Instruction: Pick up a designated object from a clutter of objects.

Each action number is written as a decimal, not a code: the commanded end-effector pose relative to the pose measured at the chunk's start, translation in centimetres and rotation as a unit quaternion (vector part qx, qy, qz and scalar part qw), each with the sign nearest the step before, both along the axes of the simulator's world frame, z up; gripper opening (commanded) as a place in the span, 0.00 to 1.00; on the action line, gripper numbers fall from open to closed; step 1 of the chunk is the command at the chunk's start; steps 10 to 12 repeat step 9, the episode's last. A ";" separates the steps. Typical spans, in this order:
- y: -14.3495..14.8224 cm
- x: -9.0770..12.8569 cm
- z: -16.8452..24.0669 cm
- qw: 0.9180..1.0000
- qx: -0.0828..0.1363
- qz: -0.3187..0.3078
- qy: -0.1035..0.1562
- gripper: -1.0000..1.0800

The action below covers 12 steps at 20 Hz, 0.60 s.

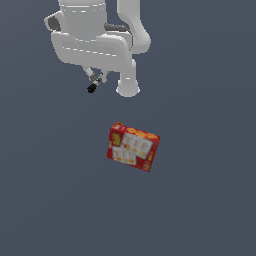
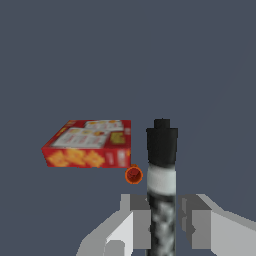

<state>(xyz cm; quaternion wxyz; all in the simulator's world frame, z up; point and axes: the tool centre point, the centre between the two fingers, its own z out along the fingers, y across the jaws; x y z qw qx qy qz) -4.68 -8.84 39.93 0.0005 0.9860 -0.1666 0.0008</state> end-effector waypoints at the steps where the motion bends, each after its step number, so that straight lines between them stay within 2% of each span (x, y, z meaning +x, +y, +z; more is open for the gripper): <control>1: 0.2 -0.1 1.2 1.000 0.000 0.000 0.001 0.00; 12: 0.4 -0.2 2.8 1.000 0.000 0.000 0.001 0.00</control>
